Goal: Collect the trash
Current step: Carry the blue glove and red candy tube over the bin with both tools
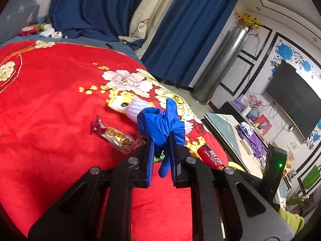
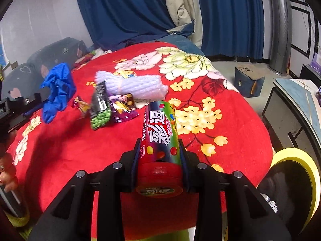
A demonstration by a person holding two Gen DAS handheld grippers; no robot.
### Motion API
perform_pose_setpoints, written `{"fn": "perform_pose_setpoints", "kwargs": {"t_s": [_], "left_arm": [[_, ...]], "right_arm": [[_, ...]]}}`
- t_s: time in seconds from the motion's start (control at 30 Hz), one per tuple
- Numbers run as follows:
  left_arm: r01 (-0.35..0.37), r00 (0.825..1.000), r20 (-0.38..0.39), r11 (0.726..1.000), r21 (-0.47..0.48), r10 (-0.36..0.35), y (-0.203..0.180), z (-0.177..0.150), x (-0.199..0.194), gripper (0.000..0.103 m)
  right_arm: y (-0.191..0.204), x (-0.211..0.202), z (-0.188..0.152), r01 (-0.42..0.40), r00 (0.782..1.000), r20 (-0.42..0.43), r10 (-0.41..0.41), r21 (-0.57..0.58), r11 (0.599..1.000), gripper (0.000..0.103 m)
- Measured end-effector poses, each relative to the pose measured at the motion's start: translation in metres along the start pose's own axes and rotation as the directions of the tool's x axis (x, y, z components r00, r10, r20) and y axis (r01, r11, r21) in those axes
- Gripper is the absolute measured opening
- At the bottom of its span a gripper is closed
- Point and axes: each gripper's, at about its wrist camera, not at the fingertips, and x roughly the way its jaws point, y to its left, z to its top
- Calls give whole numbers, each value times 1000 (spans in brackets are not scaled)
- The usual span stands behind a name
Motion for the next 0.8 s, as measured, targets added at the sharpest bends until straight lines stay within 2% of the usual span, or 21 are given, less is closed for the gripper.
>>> {"fn": "perform_pose_setpoints", "kwargs": {"t_s": [0.3,0.8], "left_arm": [[52,999,-9,996,68,-52,-26,-4,0,9],[122,992,-52,979,166,-115,-64,-18,9,9]], "right_arm": [[-8,-36,5,3,997,77,-4,15,1000,32],[-50,-86,2,56,982,173,-75,114,992,32]]}}
